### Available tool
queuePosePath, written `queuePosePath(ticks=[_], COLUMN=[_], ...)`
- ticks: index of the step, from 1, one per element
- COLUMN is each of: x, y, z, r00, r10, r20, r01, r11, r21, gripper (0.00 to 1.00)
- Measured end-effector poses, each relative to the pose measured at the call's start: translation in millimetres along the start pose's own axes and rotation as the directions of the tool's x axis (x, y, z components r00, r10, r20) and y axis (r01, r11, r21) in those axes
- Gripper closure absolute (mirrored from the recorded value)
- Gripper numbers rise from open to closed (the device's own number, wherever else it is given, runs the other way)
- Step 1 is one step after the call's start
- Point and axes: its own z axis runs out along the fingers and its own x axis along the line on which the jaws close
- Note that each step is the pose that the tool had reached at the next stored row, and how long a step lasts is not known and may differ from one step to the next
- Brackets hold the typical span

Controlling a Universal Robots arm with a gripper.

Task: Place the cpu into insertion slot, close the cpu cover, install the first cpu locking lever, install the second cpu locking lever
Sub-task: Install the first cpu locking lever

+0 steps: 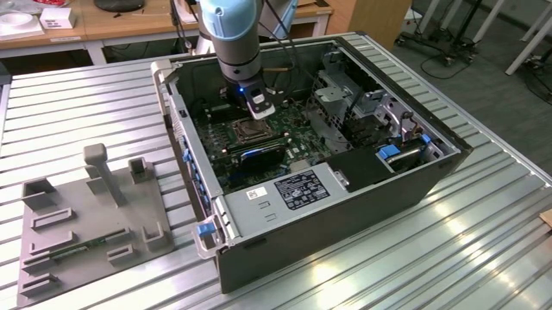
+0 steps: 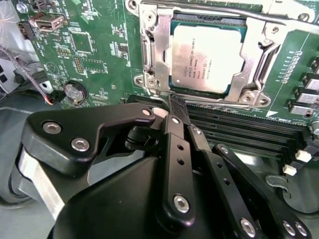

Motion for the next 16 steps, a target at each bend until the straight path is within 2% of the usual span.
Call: queuePosePath(ticks=[7, 16], x=[-0.5, -3.3], y=[0.1, 1.3], z=[0.1, 1.0], r00=[1.0, 1.0], r10=[0.0, 0.006], r20=[0.0002, 0.0061], r01=[0.0, -0.006], r11=[1.0, 1.0], r21=[0.0005, 0.0072], gripper=[0.89, 0.89])
